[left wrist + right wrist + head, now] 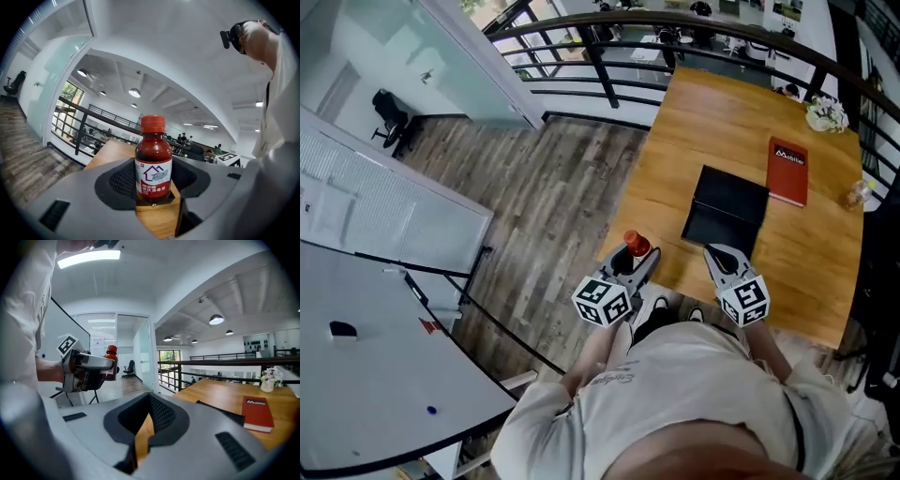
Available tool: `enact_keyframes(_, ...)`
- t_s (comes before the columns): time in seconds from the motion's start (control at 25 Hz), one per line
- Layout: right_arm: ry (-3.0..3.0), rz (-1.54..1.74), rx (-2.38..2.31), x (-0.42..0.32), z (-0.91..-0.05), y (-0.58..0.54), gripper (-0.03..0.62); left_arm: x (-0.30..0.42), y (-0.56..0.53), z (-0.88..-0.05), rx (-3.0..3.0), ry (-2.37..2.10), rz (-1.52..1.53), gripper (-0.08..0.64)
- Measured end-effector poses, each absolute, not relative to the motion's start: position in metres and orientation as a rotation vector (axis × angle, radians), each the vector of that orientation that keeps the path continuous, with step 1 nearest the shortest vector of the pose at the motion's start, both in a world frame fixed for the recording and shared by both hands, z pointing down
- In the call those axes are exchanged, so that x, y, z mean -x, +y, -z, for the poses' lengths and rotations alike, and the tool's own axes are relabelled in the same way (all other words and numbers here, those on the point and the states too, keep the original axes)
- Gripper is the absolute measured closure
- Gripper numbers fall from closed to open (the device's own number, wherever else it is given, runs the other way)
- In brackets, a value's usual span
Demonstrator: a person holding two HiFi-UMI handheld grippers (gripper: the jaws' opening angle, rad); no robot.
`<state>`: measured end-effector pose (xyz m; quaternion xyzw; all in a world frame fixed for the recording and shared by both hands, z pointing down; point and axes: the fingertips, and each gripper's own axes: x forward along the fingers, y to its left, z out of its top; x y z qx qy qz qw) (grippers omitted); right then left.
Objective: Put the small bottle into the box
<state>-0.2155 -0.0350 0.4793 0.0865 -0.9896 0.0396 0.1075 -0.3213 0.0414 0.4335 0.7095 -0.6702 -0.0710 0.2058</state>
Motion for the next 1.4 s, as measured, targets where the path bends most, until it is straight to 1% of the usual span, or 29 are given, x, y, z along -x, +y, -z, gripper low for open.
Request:
enact_keyframes(0.16, -2.933, -0.092, -0.388, 0.231, -0.456, -0.048, 0.597, 0.333, 0.014, -0.427, -2.079, -1.761, 0.198, 0.334)
enact_keyframes(0.28, -2.922, -0.069, -0.474, 0.239, -0.449, -0.055, 0.597, 0.343, -0.005, -0.415, -2.148, -1.688, 0.252, 0.334)
enact_keyframes(0.4, -2.905, -0.038, -0.558, 0.247, -0.444, -0.060, 0.597, 0.349, -0.021, -0.410, -2.226, -1.611, 0.240, 0.334)
enact_keyframes(0.64, -2.857, -0.071, -0.738, 0.249, -0.451, -0.062, 0.598, 0.358, -0.042, -0.434, -2.274, -1.448, 0.224, 0.334)
enact_keyframes(0.96, -2.698, -0.192, -0.983, 0.194, -0.474, -0.062, 0.597, 0.327, -0.052, -0.468, -2.260, -1.247, 0.213, 0.334)
enact_keyframes(1.24, -2.671, -0.226, -0.998, 0.183, -0.483, -0.058, 0.597, 0.291, -0.059, -0.484, -2.273, -1.148, 0.178, 0.334)
enact_keyframes(1.4, -2.662, -0.219, -1.000, 0.171, -0.487, -0.073, 0.597, 0.277, -0.070, -0.491, -2.255, -1.134, 0.174, 0.334)
